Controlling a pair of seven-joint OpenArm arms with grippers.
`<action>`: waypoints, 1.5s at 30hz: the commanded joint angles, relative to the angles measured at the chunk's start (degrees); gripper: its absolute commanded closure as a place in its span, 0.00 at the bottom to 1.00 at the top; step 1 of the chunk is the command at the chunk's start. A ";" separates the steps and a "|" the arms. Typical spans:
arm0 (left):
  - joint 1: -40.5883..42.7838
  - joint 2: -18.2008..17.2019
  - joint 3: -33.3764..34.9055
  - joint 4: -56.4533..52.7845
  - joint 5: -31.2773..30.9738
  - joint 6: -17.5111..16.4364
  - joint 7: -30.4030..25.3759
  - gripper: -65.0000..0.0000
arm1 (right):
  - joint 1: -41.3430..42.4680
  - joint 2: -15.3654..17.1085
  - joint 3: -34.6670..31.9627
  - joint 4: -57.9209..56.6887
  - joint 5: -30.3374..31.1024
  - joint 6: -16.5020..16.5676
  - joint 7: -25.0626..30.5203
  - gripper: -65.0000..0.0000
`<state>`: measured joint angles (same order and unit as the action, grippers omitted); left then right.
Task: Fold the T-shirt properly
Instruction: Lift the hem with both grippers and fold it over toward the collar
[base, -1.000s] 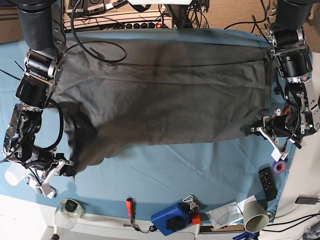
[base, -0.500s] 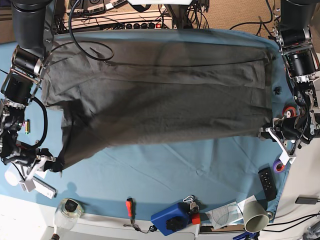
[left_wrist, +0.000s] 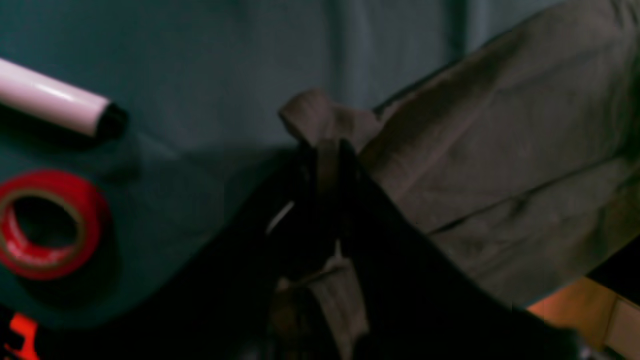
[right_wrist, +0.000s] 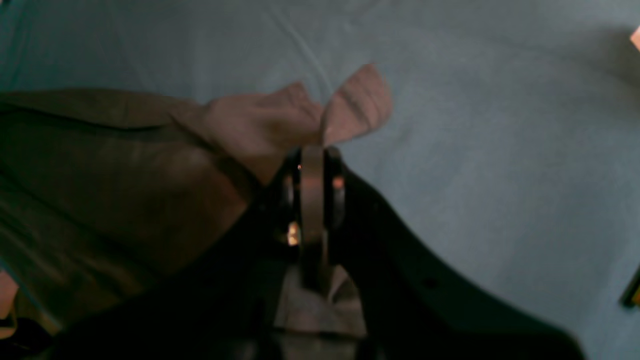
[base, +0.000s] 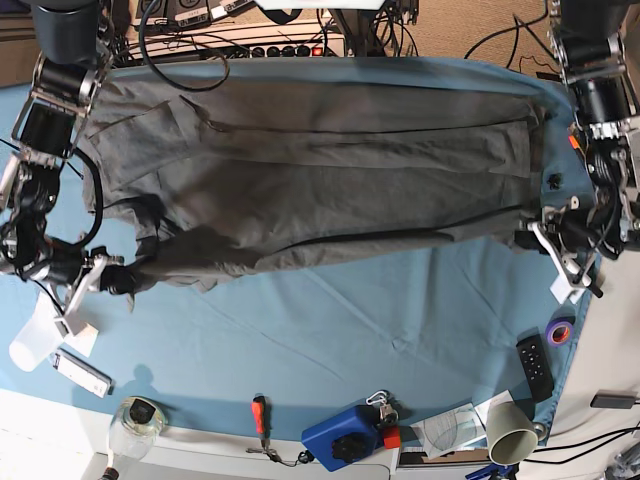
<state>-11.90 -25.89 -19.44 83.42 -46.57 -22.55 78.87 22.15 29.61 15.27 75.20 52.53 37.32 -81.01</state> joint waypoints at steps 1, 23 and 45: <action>-0.17 -1.16 -0.24 2.45 -0.37 -0.92 -0.55 1.00 | 0.63 1.36 1.55 1.81 0.85 -0.02 1.14 1.00; 7.02 -1.16 -6.23 9.03 -1.16 -1.18 -1.38 1.00 | -15.61 1.40 15.96 10.69 8.33 0.66 1.01 1.00; 16.04 -1.11 -6.73 17.07 -2.12 -2.62 -1.73 1.00 | -25.92 1.38 25.11 17.73 14.12 2.14 1.01 1.00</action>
<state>4.89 -25.87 -25.65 99.48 -48.07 -25.12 77.71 -4.36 29.52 39.66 92.07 65.69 39.07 -81.25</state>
